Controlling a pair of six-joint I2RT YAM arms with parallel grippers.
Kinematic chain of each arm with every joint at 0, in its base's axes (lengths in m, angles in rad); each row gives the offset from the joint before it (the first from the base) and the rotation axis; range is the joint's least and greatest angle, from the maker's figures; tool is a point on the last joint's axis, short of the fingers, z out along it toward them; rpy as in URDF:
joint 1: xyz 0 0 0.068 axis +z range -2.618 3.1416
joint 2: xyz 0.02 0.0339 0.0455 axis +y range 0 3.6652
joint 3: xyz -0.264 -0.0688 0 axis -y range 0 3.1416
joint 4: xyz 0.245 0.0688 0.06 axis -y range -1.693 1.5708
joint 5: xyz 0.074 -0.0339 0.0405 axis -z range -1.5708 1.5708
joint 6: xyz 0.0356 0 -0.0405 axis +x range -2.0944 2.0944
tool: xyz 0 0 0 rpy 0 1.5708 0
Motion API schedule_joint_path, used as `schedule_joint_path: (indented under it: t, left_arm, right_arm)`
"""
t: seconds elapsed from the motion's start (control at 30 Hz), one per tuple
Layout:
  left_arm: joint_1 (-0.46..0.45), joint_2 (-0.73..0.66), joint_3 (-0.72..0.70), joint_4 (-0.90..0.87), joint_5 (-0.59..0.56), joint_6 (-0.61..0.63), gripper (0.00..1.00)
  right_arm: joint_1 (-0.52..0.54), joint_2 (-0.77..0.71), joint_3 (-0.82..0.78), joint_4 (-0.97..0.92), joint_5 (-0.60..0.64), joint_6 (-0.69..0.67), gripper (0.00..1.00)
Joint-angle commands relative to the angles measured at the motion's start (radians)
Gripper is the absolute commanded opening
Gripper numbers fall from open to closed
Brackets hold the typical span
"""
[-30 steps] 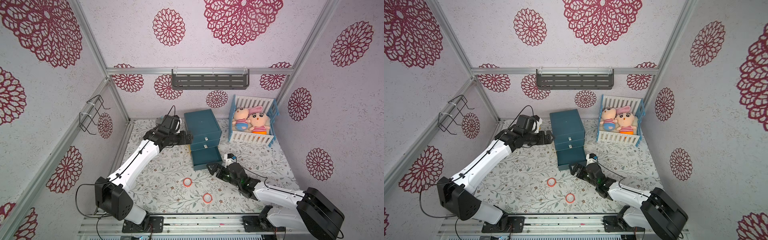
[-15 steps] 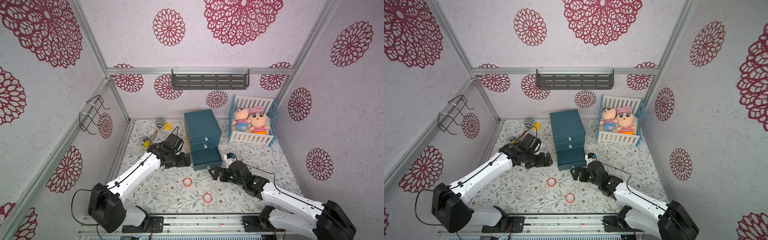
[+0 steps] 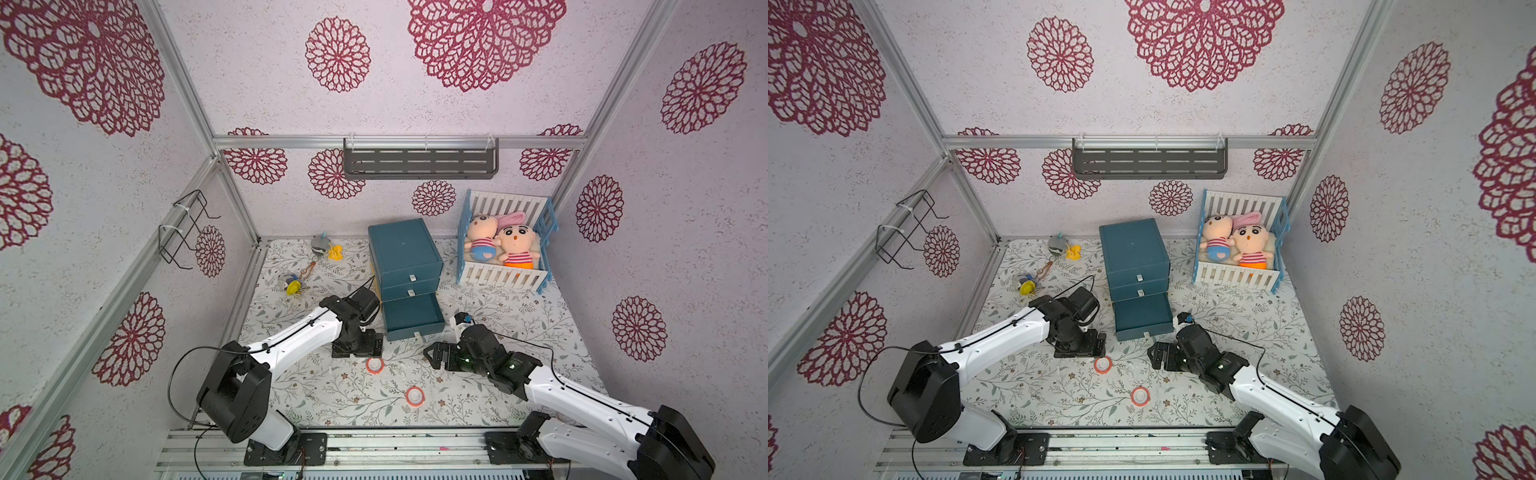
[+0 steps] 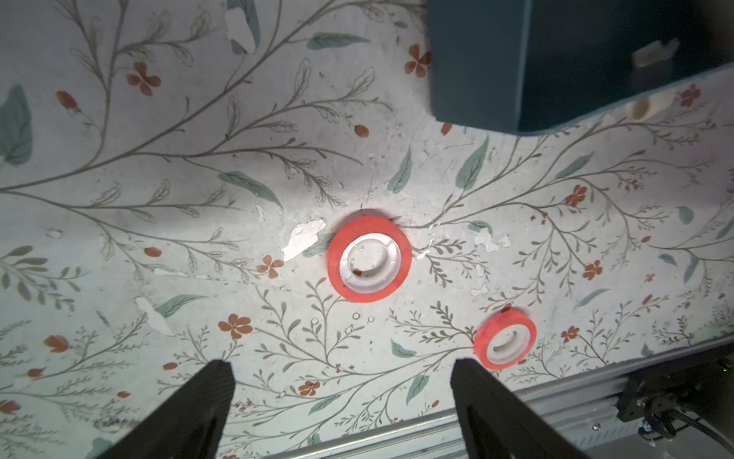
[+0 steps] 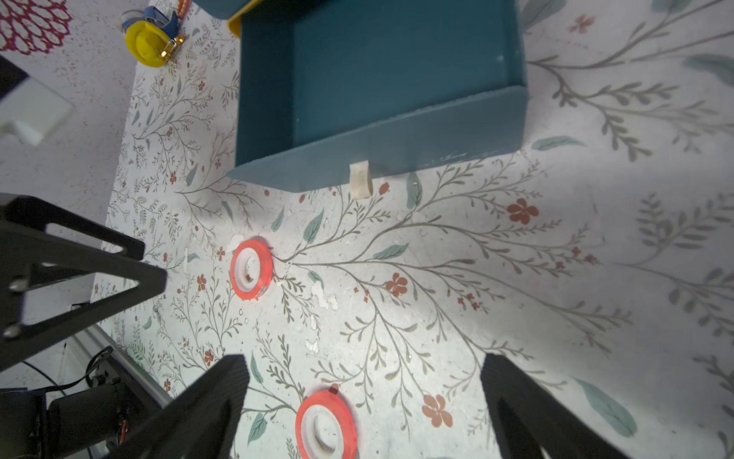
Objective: Place the transparent tape into the drawer according to color
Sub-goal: Pick up the tape at the center of the board.
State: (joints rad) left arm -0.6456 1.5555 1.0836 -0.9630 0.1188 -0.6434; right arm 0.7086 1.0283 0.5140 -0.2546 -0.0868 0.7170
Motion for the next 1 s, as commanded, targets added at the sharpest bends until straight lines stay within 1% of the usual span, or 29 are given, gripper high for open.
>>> schedule_joint_path:
  t: [0.0,0.23,0.47,0.97]
  left_arm:
    - [-0.012,0.032,0.000,0.026,-0.021,0.008,0.89]
    - [-0.023,0.100,0.007,0.058,-0.050,0.021,0.78]
    - [-0.034,0.145,0.001,0.091,-0.051,0.022,0.70]
    - [-0.039,0.202,-0.043,0.164,-0.059,0.025,0.62]
  right_arm:
    - [-0.006,-0.027,0.005,-0.003,-0.010,-0.018,0.99]
    - [-0.015,-0.041,-0.013,0.001,-0.013,-0.012,0.99]
    - [-0.023,-0.062,-0.028,-0.002,-0.013,-0.003,0.99]
    - [-0.031,-0.084,-0.032,-0.006,-0.008,0.011,0.99]
